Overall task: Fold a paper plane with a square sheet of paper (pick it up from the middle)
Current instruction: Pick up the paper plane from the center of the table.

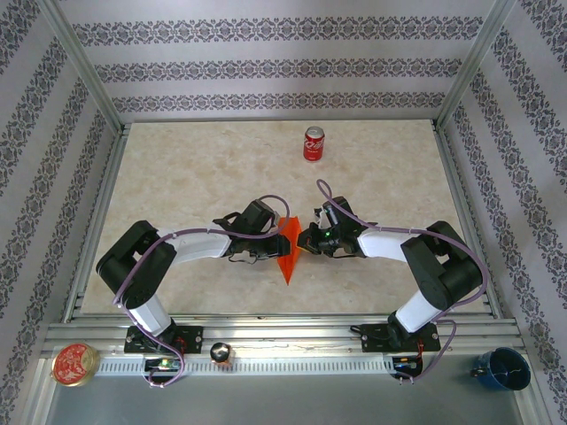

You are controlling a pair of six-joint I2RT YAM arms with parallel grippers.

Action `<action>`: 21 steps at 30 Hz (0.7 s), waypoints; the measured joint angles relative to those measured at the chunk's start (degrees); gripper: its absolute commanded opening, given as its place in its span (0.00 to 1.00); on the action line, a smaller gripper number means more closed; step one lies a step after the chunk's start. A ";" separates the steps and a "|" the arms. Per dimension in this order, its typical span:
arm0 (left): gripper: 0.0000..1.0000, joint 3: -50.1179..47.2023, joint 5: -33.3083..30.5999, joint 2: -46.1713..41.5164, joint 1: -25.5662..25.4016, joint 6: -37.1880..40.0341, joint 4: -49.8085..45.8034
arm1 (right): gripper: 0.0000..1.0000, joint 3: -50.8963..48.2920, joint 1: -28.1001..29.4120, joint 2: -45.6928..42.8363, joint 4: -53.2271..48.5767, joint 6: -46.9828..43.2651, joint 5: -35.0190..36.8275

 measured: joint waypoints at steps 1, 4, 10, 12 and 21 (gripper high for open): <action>0.38 0.00 -0.37 0.00 0.00 0.02 0.00 | 0.01 0.00 0.00 0.00 0.02 0.02 0.00; 0.40 0.00 -1.05 0.00 0.00 0.28 -0.13 | 0.01 0.00 0.00 0.00 0.02 0.02 0.00; 0.41 0.00 -2.36 0.00 0.00 1.14 -0.52 | 0.01 0.00 0.00 0.04 0.09 0.00 0.00; 0.40 0.02 -2.49 0.00 0.00 1.18 -0.61 | 0.01 0.00 0.00 0.04 0.20 0.00 0.00; 0.48 0.02 -2.73 -0.11 0.00 2.16 -1.29 | 0.01 0.00 0.00 0.35 0.22 0.00 0.00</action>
